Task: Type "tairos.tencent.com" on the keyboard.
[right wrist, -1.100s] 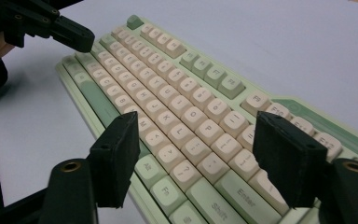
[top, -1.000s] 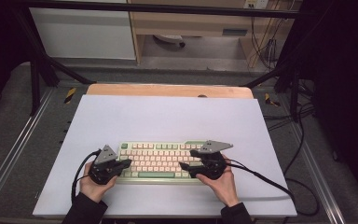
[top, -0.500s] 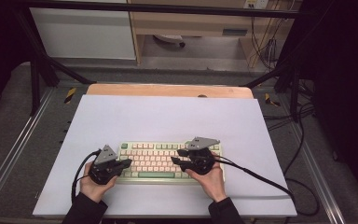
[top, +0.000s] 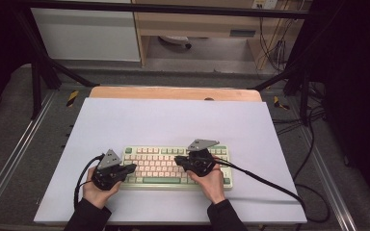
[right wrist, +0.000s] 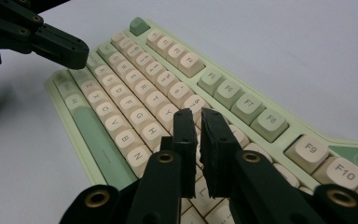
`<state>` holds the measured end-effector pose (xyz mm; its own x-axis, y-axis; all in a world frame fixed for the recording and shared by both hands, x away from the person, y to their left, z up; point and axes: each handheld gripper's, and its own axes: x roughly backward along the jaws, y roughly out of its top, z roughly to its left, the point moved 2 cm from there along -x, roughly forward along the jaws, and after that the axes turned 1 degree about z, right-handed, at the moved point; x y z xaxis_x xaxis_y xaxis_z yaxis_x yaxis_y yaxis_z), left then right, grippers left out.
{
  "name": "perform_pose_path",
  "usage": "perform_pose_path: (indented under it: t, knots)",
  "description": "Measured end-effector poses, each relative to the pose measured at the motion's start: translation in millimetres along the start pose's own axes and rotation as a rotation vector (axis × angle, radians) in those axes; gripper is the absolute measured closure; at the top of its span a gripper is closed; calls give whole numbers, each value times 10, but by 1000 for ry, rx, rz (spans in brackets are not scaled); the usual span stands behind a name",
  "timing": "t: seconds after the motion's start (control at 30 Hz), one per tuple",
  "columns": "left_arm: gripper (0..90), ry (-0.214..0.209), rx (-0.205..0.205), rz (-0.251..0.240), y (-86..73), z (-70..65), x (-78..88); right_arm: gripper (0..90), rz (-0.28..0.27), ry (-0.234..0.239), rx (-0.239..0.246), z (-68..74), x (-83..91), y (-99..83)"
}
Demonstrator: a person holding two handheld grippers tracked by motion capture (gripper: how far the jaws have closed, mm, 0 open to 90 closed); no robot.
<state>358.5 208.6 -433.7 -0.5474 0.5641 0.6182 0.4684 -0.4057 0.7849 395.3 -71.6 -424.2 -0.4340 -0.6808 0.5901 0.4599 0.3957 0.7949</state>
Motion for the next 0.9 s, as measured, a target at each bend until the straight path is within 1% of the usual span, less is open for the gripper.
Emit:
perform_pose_path:
  t: [0.1, 0.2, 0.33, 0.57, 0.9]
  knots:
    - [900, -1, -1, 1, 0, -2, -3, 899, 2, 5, -10, -11, -35, -6]
    - [900, 0, 0, 1, 0, 0, -4, 900, 8, 7, -23, -20, -81, -12]
    - [900, 0, 0, -1, 1, 4, -1, 900, 27, 9, -25, -30, -146, -40]
    - [900, 0, 0, 0, 0, 7, -1, 900, 49, 5, -18, -37, -218, -85]
    - [900, 1, -1, -1, 3, 5, 4, 900, 61, -3, -12, -37, -241, -103]
